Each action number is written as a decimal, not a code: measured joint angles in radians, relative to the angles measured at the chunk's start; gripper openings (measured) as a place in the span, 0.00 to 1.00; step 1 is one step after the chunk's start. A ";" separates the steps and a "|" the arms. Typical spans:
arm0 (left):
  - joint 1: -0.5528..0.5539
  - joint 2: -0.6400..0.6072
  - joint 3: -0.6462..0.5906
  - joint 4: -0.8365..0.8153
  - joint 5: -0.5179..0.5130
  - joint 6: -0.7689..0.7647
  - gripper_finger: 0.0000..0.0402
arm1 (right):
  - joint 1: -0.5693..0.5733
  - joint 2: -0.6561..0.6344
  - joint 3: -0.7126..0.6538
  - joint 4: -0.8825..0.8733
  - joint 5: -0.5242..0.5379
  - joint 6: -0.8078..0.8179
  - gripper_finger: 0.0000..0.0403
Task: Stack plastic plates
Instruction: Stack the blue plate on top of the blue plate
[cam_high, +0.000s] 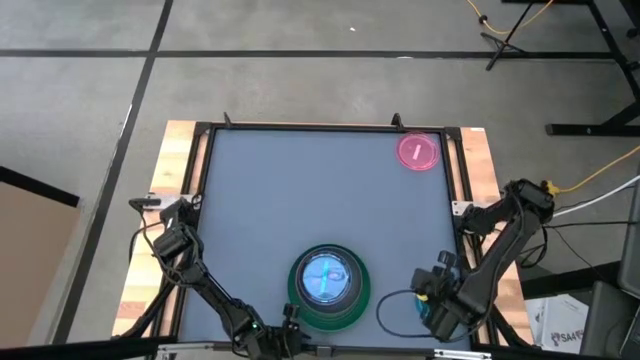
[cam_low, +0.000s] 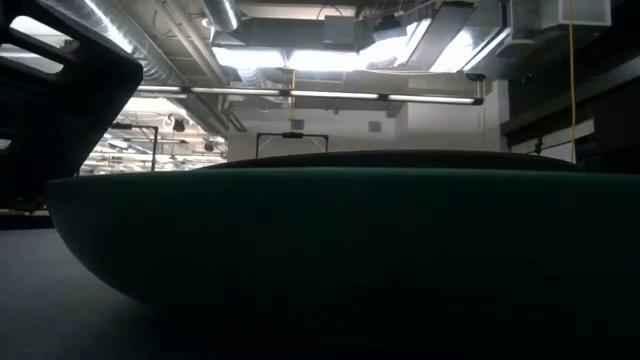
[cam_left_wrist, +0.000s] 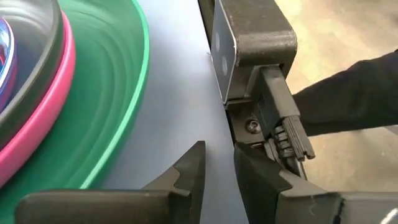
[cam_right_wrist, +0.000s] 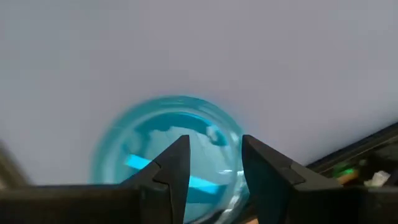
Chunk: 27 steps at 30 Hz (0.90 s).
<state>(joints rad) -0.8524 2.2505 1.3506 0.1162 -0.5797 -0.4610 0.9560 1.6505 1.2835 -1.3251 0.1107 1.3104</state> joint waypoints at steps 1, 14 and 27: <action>0.000 0.000 0.000 0.001 0.000 0.000 0.21 | 0.000 0.000 -0.018 0.000 -0.004 -0.019 0.34; 0.002 0.002 -0.001 0.017 -0.006 -0.030 0.21 | -0.092 -0.309 -0.417 0.273 -0.092 -0.080 0.34; 0.002 0.004 -0.001 0.031 -0.025 -0.056 0.21 | -0.139 -0.415 -0.672 0.516 -0.209 -0.094 0.34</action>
<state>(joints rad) -0.8505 2.2547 1.3491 0.1471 -0.6048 -0.5173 0.8173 1.2352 0.6119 -0.8093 -0.0986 1.2166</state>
